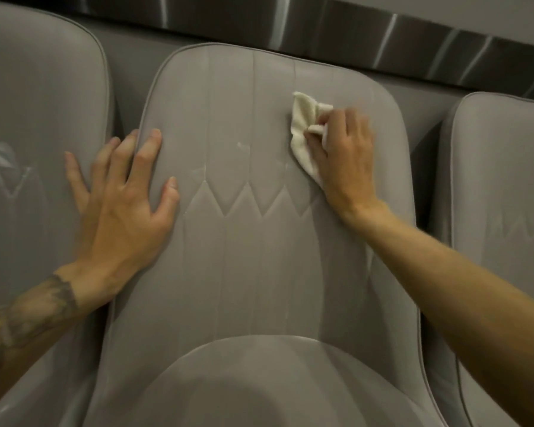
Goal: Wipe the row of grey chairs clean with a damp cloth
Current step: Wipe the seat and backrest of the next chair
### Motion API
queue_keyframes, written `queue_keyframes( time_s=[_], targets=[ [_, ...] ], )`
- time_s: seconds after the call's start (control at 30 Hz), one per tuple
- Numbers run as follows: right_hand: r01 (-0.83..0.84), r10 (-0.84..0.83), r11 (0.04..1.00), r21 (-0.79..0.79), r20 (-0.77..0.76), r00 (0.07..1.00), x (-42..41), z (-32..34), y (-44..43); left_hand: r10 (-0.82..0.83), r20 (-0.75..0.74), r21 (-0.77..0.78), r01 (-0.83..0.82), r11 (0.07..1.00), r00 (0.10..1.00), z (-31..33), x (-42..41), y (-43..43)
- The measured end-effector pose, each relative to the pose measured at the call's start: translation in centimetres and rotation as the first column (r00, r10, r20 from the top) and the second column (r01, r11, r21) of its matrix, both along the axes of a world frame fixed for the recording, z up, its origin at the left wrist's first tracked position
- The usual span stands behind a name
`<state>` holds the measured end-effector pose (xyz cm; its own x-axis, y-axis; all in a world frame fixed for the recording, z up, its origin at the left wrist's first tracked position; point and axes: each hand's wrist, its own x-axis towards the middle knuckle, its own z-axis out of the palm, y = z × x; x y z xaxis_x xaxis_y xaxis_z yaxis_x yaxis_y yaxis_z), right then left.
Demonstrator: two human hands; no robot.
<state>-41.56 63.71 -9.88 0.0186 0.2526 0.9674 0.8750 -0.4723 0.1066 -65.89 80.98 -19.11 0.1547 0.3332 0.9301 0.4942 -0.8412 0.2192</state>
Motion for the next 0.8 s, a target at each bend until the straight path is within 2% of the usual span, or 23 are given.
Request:
queue_keyframes(
  time_s=[0.03, 0.13, 0.2, 0.23, 0.3, 0.37, 0.43, 0.47, 0.53, 0.63, 0.7, 0.73, 0.8],
  targets=[
    [-0.031, 0.031, 0.999, -0.026, 0.024, 0.999, -0.7, -1.9, -0.2, -0.002, 0.003, -0.005, 0.002, 1.0, 1.0, 0.0, 0.0, -0.1],
    [-0.091, 0.143, 0.955, -0.281, 0.171, 0.975, -2.2, -7.6, -1.9, 0.003, -0.015, -0.008, -0.003, 1.0, 1.0, 0.1, 0.0, -0.3],
    [-0.063, 0.154, 0.935, -0.349, 0.238, 0.959, -1.9, -7.5, -2.2, 0.003, -0.022, -0.009, -0.004, 1.0, 1.0, 0.2, 0.0, -0.4],
    [-0.052, 0.144, 0.941, -0.334, 0.257, 0.956, -1.7, -6.1, -1.8, 0.002, -0.021, -0.011, -0.002, 1.0, 1.0, 0.2, -0.1, -0.4],
    [-0.039, 0.085, 0.984, -0.176, 0.259, 0.962, -1.5, -1.8, 0.1, -0.002, -0.024, -0.011, 0.001, 1.0, 1.0, 0.2, -0.2, -0.4],
    [0.017, -0.017, 1.0, 0.007, 0.126, 0.992, -1.4, 3.4, 2.2, -0.007, -0.032, -0.013, 0.007, 1.0, 0.999, 0.2, -0.2, -0.3],
    [0.009, -0.009, 0.996, 0.091, -0.006, 1.0, -1.5, 5.6, 3.4, 0.0, -0.031, -0.011, 0.0, 1.0, 1.0, 0.2, -0.2, -0.2],
    [-0.014, 0.016, 0.996, 0.092, -0.018, 1.0, -1.7, 4.8, 3.7, 0.003, -0.031, -0.008, -0.003, 1.0, 1.0, 0.1, -0.2, -0.2],
    [-0.1, 0.098, 0.995, 0.023, 0.059, 0.993, -2.6, 0.3, 2.8, -0.004, -0.027, -0.004, 0.004, 1.0, 1.0, 0.1, -0.1, -0.1],
    [-0.135, 0.197, 0.947, -0.291, 0.195, 0.961, -4.1, -7.8, -0.4, 0.01, -0.028, 0.0, -0.01, 1.0, 1.0, 0.1, -0.1, -0.1],
    [-0.086, 0.209, 0.902, -0.423, 0.254, 0.944, -3.7, -8.1, -1.5, 0.003, -0.031, -0.01, -0.004, 1.0, 1.0, 0.1, -0.1, -0.2],
    [-0.081, 0.203, 0.911, -0.406, 0.269, 0.942, -3.3, -6.6, -1.0, 0.0, -0.031, -0.015, -0.001, 1.0, 1.0, 0.1, -0.2, -0.3],
    [-0.083, 0.131, 0.978, -0.192, 0.251, 0.959, -2.6, -1.7, 1.2, -0.01, -0.03, -0.02, 0.009, 1.0, 1.0, 0.2, -0.2, -0.3]
  ],
)
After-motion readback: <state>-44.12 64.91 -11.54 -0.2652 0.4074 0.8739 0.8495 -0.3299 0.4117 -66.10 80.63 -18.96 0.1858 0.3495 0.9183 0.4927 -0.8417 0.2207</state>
